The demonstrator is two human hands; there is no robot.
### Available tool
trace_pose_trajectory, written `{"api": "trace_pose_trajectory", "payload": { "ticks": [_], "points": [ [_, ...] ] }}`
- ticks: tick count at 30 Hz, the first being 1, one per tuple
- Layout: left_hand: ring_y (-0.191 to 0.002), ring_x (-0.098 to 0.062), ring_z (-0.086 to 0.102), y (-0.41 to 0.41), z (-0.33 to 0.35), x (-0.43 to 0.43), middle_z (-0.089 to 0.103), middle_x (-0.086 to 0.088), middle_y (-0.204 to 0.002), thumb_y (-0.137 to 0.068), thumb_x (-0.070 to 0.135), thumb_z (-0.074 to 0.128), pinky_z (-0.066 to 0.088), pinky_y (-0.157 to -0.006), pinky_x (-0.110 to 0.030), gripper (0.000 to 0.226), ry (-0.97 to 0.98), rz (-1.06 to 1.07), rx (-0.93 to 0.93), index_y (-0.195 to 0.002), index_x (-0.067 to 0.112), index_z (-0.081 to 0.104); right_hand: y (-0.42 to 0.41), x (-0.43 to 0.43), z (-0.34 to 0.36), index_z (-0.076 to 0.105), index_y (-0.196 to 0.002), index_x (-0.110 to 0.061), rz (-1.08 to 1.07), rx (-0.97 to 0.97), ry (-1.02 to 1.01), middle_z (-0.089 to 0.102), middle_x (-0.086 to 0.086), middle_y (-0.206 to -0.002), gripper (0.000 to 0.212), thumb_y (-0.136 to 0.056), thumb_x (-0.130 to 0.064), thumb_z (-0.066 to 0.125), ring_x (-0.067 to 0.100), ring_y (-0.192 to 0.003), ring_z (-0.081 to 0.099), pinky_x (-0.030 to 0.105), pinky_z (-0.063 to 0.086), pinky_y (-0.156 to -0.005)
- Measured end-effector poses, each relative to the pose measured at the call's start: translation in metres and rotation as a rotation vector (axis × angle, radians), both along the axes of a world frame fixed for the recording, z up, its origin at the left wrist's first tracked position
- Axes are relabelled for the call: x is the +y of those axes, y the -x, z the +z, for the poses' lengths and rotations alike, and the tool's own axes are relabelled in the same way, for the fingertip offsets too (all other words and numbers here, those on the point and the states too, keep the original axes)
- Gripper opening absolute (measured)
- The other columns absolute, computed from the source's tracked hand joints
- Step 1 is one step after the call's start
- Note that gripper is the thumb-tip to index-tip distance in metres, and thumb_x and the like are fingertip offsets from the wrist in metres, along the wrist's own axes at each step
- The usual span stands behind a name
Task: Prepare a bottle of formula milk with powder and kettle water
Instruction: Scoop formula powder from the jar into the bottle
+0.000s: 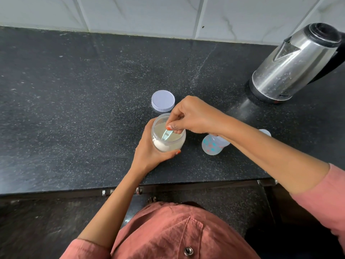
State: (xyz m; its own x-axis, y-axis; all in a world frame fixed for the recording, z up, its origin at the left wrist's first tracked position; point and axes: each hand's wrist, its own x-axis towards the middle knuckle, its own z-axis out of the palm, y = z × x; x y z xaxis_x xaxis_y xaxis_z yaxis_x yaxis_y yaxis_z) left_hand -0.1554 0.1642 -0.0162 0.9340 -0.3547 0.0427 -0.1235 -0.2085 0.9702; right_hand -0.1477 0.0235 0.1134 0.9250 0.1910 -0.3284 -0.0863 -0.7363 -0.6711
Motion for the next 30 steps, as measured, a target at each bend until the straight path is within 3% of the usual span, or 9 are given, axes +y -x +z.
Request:
{"api": "trace_pose_trajectory", "payload": {
  "ticks": [4, 9, 16, 24, 30],
  "points": [
    [-0.109, 0.013, 0.047, 0.000, -0.001, 0.000, 0.048, 0.022, -0.121, -0.046, 0.046, 0.077, 0.036, -0.081, -0.002, 0.082, -0.002, 0.002, 0.000, -0.112, 0.063, 0.031, 0.003, 0.001, -0.004, 0.070, -0.086, -0.003, -0.065, -0.004, -0.064, 0.065, 0.002, -0.064, 0.008, -0.082, -0.008, 0.065, -0.003, -0.049, 0.056, 0.008, 0.046, -0.057],
    [-0.110, 0.011, 0.047, -0.001, -0.003, 0.000, 0.047, 0.024, -0.121, -0.046, 0.046, 0.077, 0.035, -0.084, -0.003, 0.082, 0.005, 0.006, -0.012, -0.110, 0.066, 0.031, 0.008, -0.008, -0.001, 0.070, -0.089, -0.001, -0.017, 0.009, -0.055, 0.070, 0.017, -0.077, 0.012, -0.082, -0.008, 0.065, 0.011, -0.062, 0.059, 0.018, 0.049, -0.066],
    [-0.112, 0.010, 0.046, -0.001, -0.006, 0.000, 0.046, 0.026, -0.121, -0.045, 0.047, 0.078, 0.036, -0.088, -0.007, 0.083, 0.000, 0.006, -0.017, -0.116, 0.052, 0.034, 0.005, -0.022, -0.006, 0.069, -0.094, -0.002, -0.151, 0.094, -0.141, 0.066, 0.004, -0.071, 0.014, -0.081, -0.007, 0.065, -0.005, -0.049, 0.058, 0.005, 0.047, -0.057],
    [-0.111, 0.016, 0.042, -0.001, -0.003, 0.000, 0.044, 0.032, -0.119, -0.046, 0.047, 0.077, 0.031, -0.085, 0.000, 0.082, -0.010, 0.010, -0.031, -0.116, 0.050, 0.034, 0.002, -0.039, -0.013, 0.067, -0.090, 0.001, -0.386, 0.199, -0.334, 0.066, -0.006, -0.052, 0.010, -0.081, -0.001, 0.064, 0.000, -0.049, 0.061, 0.009, 0.048, -0.052],
    [-0.114, 0.014, 0.042, -0.001, -0.005, 0.001, 0.044, 0.028, -0.122, -0.047, 0.046, 0.078, 0.030, -0.086, 0.000, 0.084, -0.006, 0.011, -0.042, -0.118, 0.048, 0.034, -0.002, -0.047, -0.008, 0.068, -0.083, -0.005, -0.425, 0.174, -0.370, 0.064, 0.001, -0.065, 0.006, -0.081, -0.002, 0.063, 0.002, -0.052, 0.061, 0.010, 0.050, -0.054]
  ]
}}
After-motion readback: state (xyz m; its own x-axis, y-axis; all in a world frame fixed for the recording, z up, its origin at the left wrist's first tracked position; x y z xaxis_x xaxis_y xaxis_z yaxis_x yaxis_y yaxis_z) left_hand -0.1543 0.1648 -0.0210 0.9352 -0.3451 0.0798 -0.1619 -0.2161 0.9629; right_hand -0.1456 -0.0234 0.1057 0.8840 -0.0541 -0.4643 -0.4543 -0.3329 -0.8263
